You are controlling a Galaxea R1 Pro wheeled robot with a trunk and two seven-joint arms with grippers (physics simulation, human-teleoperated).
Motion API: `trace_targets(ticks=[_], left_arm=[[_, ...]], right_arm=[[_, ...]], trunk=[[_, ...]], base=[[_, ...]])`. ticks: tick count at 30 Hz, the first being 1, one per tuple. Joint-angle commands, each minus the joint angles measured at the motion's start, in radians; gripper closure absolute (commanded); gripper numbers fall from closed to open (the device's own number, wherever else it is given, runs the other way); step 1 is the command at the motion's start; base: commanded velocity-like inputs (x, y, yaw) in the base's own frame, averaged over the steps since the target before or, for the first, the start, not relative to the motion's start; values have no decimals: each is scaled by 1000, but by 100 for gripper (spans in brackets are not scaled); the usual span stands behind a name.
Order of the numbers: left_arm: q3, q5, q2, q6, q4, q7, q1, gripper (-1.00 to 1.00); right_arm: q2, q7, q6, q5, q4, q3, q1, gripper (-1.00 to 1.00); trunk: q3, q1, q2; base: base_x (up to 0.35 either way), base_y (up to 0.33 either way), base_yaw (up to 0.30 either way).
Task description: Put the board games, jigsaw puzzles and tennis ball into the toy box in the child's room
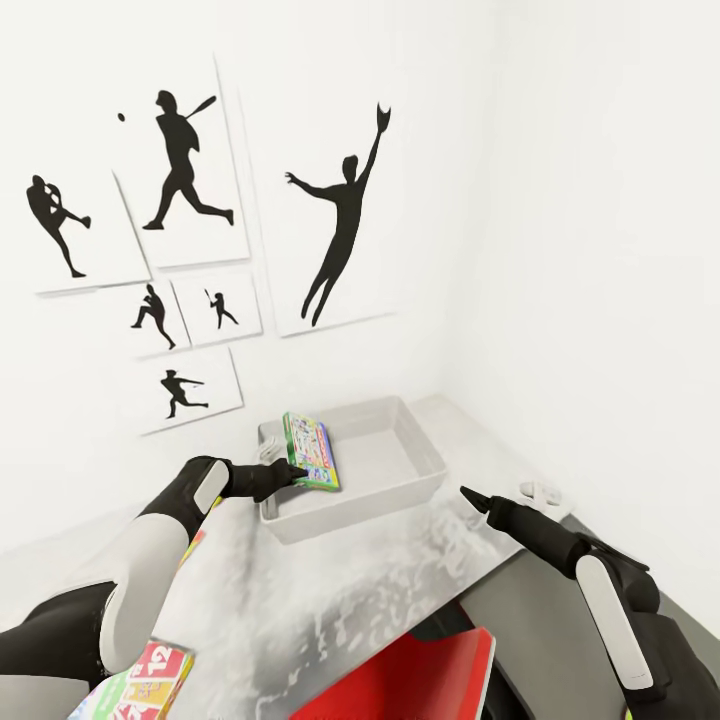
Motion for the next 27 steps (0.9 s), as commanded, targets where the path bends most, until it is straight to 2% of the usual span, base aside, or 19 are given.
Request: trace_targets(ticks=[1, 9, 27], left_arm=[[7, -2, 0, 6, 0, -4, -1, 100], [8, -1, -1, 4, 0, -6, -1, 100], [8, 2, -1, 6, 0, -10, -1, 100]], right_arm=[[0, 4, 6, 0, -1, -2, -1, -100], [1, 4, -2, 0, 5, -2, -1, -100], [1, 5, -5, 0, 15, -2, -1, -100]], trunk=[[-4, 1, -2], [-16, 1, -2], [-18, 1, -2]], base=[[0, 0, 0], [0, 0, 0], [0, 0, 0]])
